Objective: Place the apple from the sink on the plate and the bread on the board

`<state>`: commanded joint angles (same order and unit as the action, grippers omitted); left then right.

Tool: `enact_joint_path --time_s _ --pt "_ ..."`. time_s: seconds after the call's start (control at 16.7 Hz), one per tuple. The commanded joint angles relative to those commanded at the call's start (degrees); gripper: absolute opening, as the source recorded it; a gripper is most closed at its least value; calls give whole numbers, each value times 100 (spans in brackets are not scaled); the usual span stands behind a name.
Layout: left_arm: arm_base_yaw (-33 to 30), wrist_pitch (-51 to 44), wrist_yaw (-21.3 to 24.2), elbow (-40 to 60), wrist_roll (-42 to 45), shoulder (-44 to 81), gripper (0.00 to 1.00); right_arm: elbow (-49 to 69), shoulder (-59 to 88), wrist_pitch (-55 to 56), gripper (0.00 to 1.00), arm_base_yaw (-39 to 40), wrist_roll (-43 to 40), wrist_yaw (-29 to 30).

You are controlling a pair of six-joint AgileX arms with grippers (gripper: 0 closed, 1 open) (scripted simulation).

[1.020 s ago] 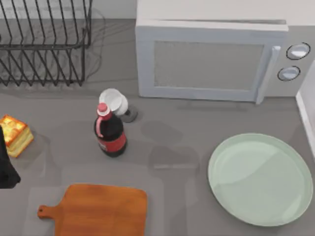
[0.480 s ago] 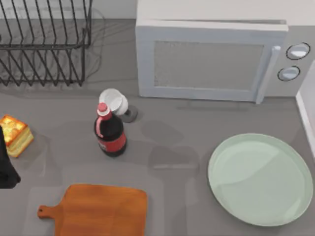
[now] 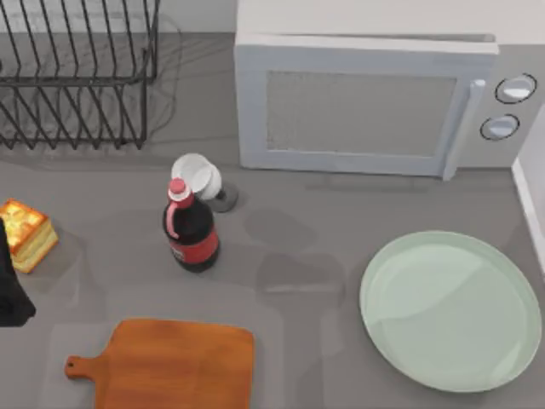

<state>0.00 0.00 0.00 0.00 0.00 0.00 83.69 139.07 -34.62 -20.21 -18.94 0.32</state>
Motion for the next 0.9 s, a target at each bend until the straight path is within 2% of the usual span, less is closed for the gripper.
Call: enact_joint_path --time_s 0.18,0.24,0.66,0.9 --pt "0 0 0 0 0 0 100 0 0 0 2 0 0 0" --pt "0 0 0 0 0 0 100 0 0 0 0 0 0 0" --pt "0 0 0 0 0 0 100 0 0 0 0 0 0 0" --pt "0 0 0 0 0 0 100 212 -509 -426 0 9 47 -94"
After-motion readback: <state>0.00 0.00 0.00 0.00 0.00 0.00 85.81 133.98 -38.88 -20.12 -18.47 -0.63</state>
